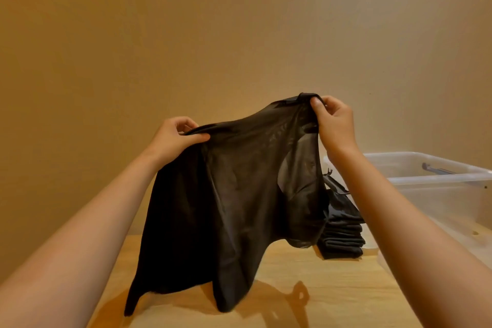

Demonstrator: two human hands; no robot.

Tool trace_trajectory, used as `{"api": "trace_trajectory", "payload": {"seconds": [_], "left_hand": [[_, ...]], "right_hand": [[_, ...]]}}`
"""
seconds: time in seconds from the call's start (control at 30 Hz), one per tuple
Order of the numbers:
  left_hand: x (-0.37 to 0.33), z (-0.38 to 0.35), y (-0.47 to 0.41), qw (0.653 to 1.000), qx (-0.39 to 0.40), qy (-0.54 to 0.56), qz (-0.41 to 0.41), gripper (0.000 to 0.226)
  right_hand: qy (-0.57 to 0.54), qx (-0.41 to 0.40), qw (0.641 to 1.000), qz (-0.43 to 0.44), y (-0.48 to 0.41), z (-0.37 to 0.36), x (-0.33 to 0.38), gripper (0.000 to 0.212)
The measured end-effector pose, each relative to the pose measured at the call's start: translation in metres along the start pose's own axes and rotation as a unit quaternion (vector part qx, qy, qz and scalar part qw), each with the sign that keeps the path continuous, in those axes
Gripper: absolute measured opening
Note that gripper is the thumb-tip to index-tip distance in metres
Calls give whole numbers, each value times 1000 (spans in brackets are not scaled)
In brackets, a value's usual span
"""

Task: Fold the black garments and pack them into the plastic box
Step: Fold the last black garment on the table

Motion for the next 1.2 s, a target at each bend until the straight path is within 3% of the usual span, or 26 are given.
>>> {"api": "trace_trajectory", "payload": {"seconds": [0.2, 0.33, 0.43, 0.6, 0.67, 0.87, 1.2], "left_hand": [[30, -15, 20, 989, 112, -50, 79, 27], [11, -54, 40, 978, 207, -15, 36, 61], [-12, -88, 50, 971, 231, 55, -10, 50], [-12, -107, 51, 979, 188, 62, -52, 4], [-8, -104, 50, 981, 175, 68, -53, 3], [1, -84, 37, 987, 116, 105, -29, 6], [34, -54, 36, 990, 60, 129, 17, 7]], "right_hand": [[18, 73, 995, -68, 16, -7, -15, 19], [45, 212, 971, -97, 38, -28, -23, 17], [66, 281, 952, -98, 59, -43, -32, 17], [41, 311, 939, -138, 78, -40, -58, 34], [22, 332, 929, -164, 86, -32, -71, 30], [85, 456, 848, -257, 142, -10, -124, 23], [138, 402, 867, -259, 151, 29, -159, 18]]}}
Point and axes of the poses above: each hand's wrist, its own y-axis away from the middle knuckle, its own z-axis out of the back of the hand, x = y × z, the point moved 4 cm from there along -y, towards the middle knuckle, and after that the axes turned 2 degrees about -x, right-handed, at the moved point
